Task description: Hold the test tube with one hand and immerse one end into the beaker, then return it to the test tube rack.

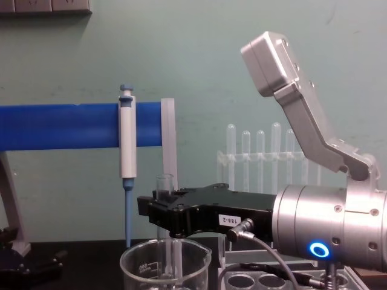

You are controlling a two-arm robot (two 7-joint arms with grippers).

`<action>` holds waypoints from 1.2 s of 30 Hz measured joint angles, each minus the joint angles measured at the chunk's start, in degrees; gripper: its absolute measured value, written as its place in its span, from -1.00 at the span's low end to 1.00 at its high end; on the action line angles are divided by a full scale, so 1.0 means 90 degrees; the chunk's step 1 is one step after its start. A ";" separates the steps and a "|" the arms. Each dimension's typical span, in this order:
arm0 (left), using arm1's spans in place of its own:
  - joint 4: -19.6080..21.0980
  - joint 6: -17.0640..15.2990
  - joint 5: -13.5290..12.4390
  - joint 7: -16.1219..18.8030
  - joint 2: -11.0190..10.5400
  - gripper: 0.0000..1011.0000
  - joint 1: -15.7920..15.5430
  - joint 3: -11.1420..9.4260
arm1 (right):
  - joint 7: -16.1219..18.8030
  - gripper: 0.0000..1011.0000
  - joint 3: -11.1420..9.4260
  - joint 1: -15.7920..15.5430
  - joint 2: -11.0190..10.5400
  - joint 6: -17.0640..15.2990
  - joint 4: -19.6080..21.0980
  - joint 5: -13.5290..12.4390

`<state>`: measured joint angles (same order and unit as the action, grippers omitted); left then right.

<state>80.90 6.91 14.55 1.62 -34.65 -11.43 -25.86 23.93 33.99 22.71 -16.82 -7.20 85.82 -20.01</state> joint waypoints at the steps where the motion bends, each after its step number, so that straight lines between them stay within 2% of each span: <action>1: 0.0000 0.0000 0.0000 0.0000 0.0000 0.98 0.0000 0.0000 | 0.0000 -0.55 0.0000 0.0000 0.0000 0.0000 0.0000 0.0000; 36: 0.0000 0.0000 0.0000 0.0000 0.0000 0.98 0.0000 0.0000 | 0.0000 -0.56 0.0000 0.0000 0.0000 0.0000 0.0000 0.0000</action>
<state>80.90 6.91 14.55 1.62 -34.65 -11.43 -25.86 23.93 33.99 22.70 -16.83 -7.20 85.82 -20.01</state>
